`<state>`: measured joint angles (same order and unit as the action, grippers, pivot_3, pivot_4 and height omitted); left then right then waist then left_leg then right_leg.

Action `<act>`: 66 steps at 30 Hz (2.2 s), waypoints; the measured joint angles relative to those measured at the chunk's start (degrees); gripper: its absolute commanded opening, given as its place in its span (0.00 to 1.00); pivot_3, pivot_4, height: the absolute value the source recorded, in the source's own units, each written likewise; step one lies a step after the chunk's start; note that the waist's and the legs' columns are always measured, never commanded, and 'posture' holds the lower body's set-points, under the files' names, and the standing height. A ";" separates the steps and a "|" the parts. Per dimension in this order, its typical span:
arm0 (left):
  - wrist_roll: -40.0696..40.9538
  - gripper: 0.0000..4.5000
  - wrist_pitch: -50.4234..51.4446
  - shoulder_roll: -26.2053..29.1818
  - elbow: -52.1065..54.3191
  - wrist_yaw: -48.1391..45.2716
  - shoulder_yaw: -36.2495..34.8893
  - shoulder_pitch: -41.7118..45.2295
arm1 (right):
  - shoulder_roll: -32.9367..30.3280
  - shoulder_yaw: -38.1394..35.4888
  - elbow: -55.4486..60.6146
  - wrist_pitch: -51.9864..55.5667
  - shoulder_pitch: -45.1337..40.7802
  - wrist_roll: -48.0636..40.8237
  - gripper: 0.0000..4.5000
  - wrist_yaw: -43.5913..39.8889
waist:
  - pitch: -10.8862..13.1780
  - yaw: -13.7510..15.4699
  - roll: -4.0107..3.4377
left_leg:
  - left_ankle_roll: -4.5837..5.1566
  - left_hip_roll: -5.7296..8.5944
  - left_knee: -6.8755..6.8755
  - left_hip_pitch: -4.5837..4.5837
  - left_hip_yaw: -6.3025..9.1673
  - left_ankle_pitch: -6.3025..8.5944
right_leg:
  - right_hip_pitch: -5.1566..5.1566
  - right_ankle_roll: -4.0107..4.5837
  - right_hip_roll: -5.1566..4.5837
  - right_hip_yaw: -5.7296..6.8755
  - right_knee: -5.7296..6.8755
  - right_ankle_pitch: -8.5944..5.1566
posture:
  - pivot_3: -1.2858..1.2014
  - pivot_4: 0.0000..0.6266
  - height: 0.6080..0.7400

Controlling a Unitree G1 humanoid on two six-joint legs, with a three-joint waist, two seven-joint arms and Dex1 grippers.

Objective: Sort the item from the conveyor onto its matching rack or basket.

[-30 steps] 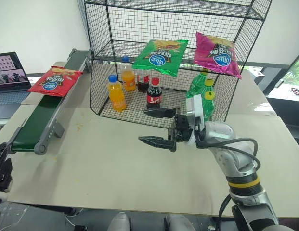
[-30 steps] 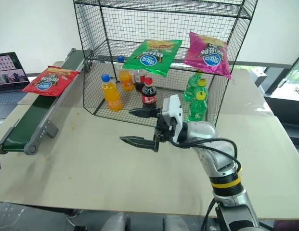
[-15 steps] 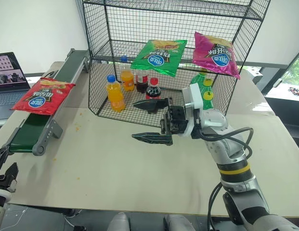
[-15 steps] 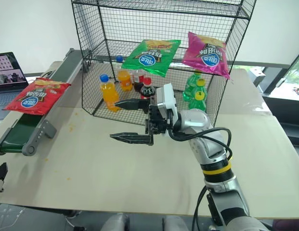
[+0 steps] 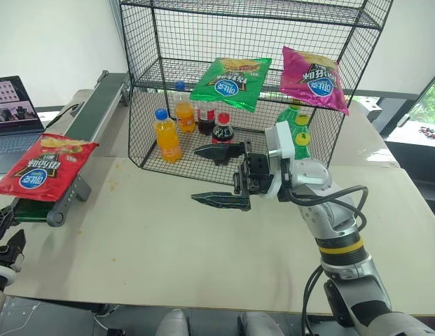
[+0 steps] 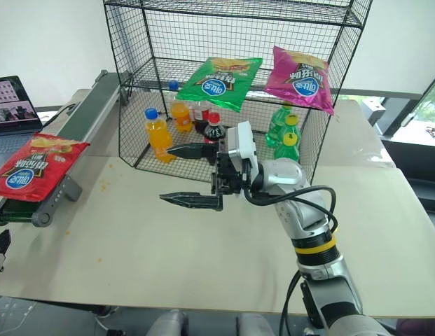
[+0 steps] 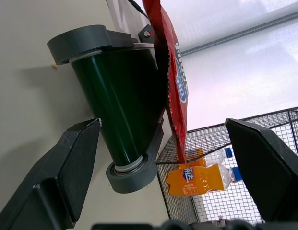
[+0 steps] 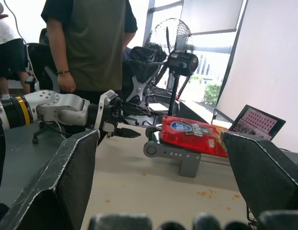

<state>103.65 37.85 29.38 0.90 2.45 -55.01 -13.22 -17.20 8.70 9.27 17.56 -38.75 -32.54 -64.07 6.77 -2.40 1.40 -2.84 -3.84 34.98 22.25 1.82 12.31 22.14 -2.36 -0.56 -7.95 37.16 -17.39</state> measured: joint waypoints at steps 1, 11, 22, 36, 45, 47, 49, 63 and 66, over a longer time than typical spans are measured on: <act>-0.09 0.99 0.01 0.02 -0.31 -0.12 0.02 0.08 | -0.02 0.00 0.00 0.00 0.00 0.02 1.00 0.15 | 0.00 0.00 0.00 | 0.00 0.00 0.00 0.00 0.00 0.00 | 0.00 0.00 0.00 0.00 0.00 0.00 | 0.52 0.24 1.00; -3.42 0.72 -0.15 0.68 -1.28 -2.03 0.24 1.23 | -0.06 0.00 0.47 0.01 0.10 0.01 1.00 0.82 | 0.01 -0.01 -0.01 | 0.00 0.00 -0.01 0.01 -0.02 0.00 | 0.01 0.02 0.00 0.00 -0.03 -0.01 | 0.52 0.24 1.00; -3.55 0.02 0.02 0.68 -1.28 -2.51 -0.20 0.93 | -0.05 0.01 1.25 0.01 0.85 0.01 1.00 1.49 | 0.01 0.02 -0.01 | 0.00 -0.01 -0.06 0.01 -0.02 0.00 | 0.03 0.03 0.00 0.00 -0.05 -0.02 | 0.52 0.24 1.00; 8.18 0.02 6.99 13.27 18.21 2.69 14.49 24.09 | -4.07 -6.03 11.61 1.66 11.41 4.46 1.00 18.04 | 0.16 1.60 -0.05 | -0.05 0.10 -0.06 0.05 -0.12 -0.02 | 0.03 0.02 -0.08 -0.08 -0.11 -0.02 | 0.52 0.24 1.00; 5.61 0.02 9.92 7.06 4.74 1.77 34.87 59.90 | 0.05 -9.53 20.17 0.95 15.03 12.31 1.00 36.27 | 0.16 1.62 -0.07 | -0.06 0.12 -0.07 0.10 -0.04 -0.04 | 0.07 0.02 0.02 -0.10 -0.10 -0.01 | 0.52 0.24 1.00; 1.53 0.02 9.85 5.00 -0.67 -1.83 37.55 65.46 | 0.23 -9.25 21.94 1.41 15.75 13.31 1.00 38.32 | 0.16 1.58 -0.08 | -0.19 0.14 -0.06 0.07 -0.05 -0.12 | 0.06 0.02 0.00 -0.11 -0.09 -0.01 | 0.52 0.24 1.00; -4.49 0.02 8.22 2.77 -10.07 -6.34 38.96 71.23 | 0.48 -9.13 23.36 2.07 16.69 13.85 1.00 40.31 | 0.16 1.63 -0.08 | -0.20 0.15 -0.11 0.06 -0.04 -0.14 | 0.06 0.02 0.01 -0.09 -0.12 -0.01 | 0.52 0.24 1.00; -25.29 0.02 -0.42 -10.29 -42.41 -14.18 29.88 74.92 | -0.21 -9.70 27.27 5.57 17.91 14.95 1.00 45.90 | 0.20 1.53 -0.25 | -0.19 0.15 -0.04 0.25 -0.01 -0.15 | 0.11 -0.01 0.03 -0.12 -0.18 -0.02 | 0.52 0.24 1.00; -26.30 0.02 -2.08 -12.48 -42.35 -11.38 26.64 76.70 | -0.26 -9.56 27.26 5.65 17.22 14.95 1.00 45.91 | 0.20 1.57 -0.25 | -0.19 0.15 0.00 0.24 -0.01 -0.15 | 0.09 -0.02 0.03 -0.12 -0.17 -0.01 | 0.52 0.24 1.00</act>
<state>77.35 35.77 16.89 -41.45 -8.93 -28.37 63.48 -17.46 -0.86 36.53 23.21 -21.53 -17.59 -18.17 6.98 -0.83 1.15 -3.03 -3.69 34.98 22.49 1.81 12.16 22.23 -2.38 -0.53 -8.07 37.00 -17.40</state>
